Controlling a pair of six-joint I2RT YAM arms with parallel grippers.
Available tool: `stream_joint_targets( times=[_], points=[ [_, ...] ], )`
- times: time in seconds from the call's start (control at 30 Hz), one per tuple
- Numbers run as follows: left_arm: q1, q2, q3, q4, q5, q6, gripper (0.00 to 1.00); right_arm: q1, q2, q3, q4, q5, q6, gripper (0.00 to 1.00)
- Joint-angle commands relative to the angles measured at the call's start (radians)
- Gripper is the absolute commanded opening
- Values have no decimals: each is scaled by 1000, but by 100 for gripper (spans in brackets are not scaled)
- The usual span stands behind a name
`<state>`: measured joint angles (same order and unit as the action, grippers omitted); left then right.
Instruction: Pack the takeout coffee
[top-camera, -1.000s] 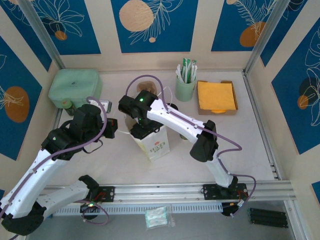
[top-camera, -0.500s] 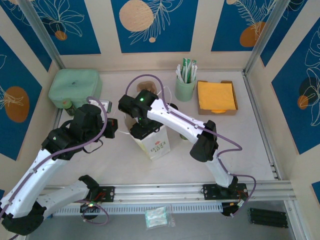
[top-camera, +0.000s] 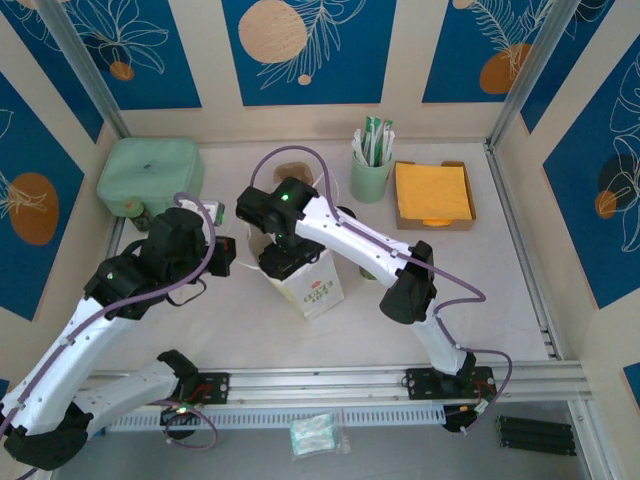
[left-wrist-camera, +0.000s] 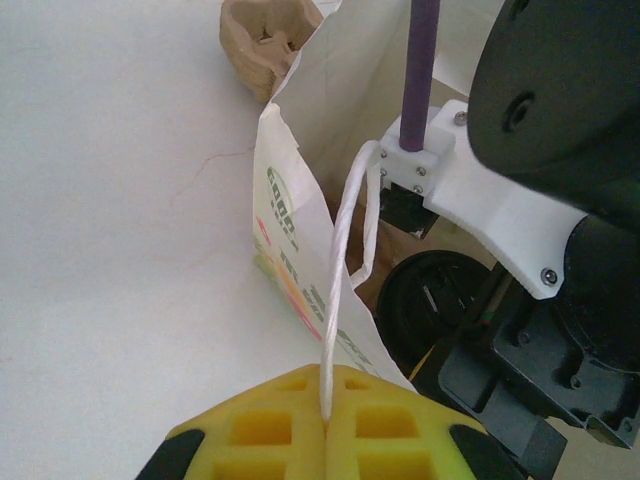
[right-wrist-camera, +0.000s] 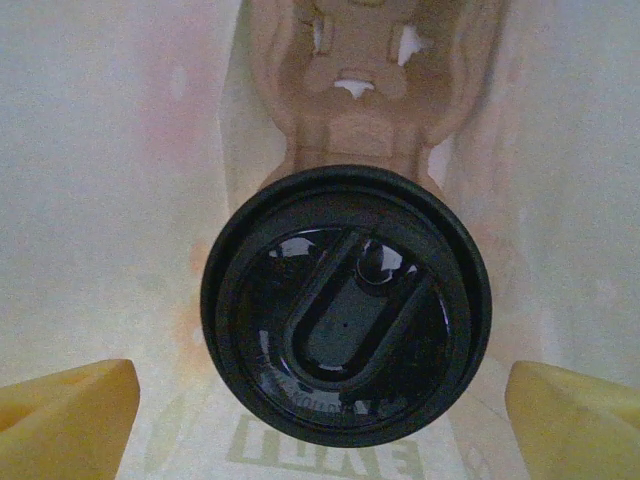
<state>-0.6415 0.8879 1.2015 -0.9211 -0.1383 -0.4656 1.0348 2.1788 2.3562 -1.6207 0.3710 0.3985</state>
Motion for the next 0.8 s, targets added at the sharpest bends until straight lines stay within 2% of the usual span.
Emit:
stream_joint_targets(
  times=[0.0, 0.77],
  points=[
    [8, -1, 21, 8, 2, -4, 0, 5, -19, 32, -154, 11, 20, 95],
    [8, -4, 16, 23, 14, -3, 0, 2, -53, 77, -153, 35, 58, 95]
  ],
)
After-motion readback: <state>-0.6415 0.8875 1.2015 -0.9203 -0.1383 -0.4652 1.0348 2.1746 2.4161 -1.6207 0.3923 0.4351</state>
